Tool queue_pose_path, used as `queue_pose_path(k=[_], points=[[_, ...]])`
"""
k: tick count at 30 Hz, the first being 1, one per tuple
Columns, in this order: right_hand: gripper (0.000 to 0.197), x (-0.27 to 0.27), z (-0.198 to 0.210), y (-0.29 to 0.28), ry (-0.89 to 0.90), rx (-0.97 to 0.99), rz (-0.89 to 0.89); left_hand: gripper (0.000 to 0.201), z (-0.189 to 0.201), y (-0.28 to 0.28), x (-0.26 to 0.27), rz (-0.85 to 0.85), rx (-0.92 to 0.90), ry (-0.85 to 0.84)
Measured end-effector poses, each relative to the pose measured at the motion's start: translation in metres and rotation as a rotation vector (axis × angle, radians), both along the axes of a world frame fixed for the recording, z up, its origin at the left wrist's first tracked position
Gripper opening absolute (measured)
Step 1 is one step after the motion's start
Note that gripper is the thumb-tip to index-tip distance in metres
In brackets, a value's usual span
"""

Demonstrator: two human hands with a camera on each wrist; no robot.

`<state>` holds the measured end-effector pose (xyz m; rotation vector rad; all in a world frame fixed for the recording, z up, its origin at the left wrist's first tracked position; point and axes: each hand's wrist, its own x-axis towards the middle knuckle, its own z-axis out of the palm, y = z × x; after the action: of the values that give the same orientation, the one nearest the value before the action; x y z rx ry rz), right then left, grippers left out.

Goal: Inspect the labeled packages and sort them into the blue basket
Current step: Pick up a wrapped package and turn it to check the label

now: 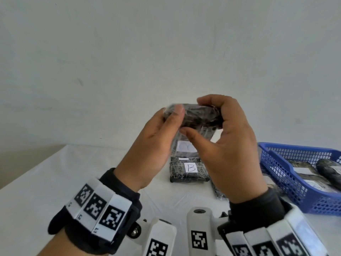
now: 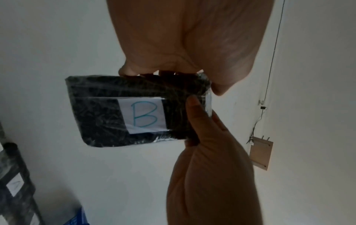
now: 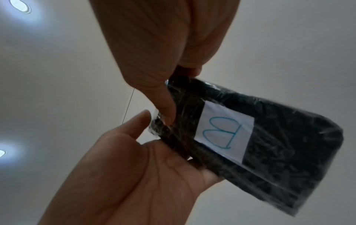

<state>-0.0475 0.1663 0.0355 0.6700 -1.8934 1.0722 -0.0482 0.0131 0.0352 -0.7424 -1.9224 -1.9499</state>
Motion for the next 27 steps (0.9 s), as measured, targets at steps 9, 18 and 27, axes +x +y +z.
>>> queue_pose_path(k=[9, 18, 27], points=[[0.038, 0.009, 0.004, -0.007, -0.437, -0.269, 0.445, 0.05, -0.001, 0.002, -0.003, -0.243, 0.316, -0.057], [0.044, 0.007, 0.004, -0.012, -0.327, -0.426, 0.551, 0.033, -0.001, 0.007, 0.002, -0.186, 0.26, 0.054], [0.035, 0.004, 0.003, -0.01, -0.256, -0.409, 0.569, 0.038, 0.0, 0.009, 0.006, -0.122, 0.191, 0.126]])
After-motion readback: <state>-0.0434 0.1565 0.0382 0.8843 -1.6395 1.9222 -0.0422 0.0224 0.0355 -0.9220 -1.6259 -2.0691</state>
